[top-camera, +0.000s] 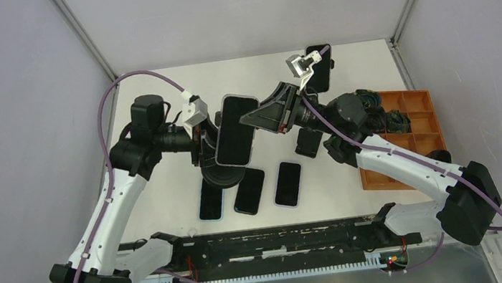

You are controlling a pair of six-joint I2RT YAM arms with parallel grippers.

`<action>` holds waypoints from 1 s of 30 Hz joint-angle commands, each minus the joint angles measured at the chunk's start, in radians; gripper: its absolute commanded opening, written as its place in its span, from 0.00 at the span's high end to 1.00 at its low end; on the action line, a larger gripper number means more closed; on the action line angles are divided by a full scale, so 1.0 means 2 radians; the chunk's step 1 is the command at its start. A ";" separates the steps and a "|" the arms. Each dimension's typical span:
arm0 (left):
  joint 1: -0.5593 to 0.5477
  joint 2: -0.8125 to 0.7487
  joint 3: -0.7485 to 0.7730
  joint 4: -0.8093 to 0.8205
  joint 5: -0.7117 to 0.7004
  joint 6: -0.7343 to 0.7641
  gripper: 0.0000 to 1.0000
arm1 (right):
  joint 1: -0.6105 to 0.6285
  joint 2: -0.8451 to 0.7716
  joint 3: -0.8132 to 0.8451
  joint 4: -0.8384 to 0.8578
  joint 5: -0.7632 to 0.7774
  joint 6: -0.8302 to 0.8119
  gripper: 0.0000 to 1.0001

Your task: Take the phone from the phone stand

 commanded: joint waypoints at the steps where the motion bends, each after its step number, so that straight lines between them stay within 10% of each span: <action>1: -0.003 0.003 0.016 0.014 0.018 -0.002 0.57 | 0.017 -0.012 0.001 0.073 0.024 0.000 1.00; 7: -0.003 0.026 0.055 -0.066 0.030 0.074 0.97 | 0.022 0.008 -0.001 0.061 0.032 -0.016 1.00; 14: -0.003 0.040 0.084 -0.166 0.023 0.157 0.98 | 0.023 0.021 0.010 0.018 0.014 -0.045 0.94; 21: -0.003 0.054 0.113 -0.263 0.016 0.263 0.98 | 0.023 0.029 0.051 -0.039 -0.055 -0.078 0.65; 30: -0.003 0.066 0.129 -0.343 0.010 0.349 0.98 | 0.020 0.034 0.094 -0.118 -0.090 -0.133 0.61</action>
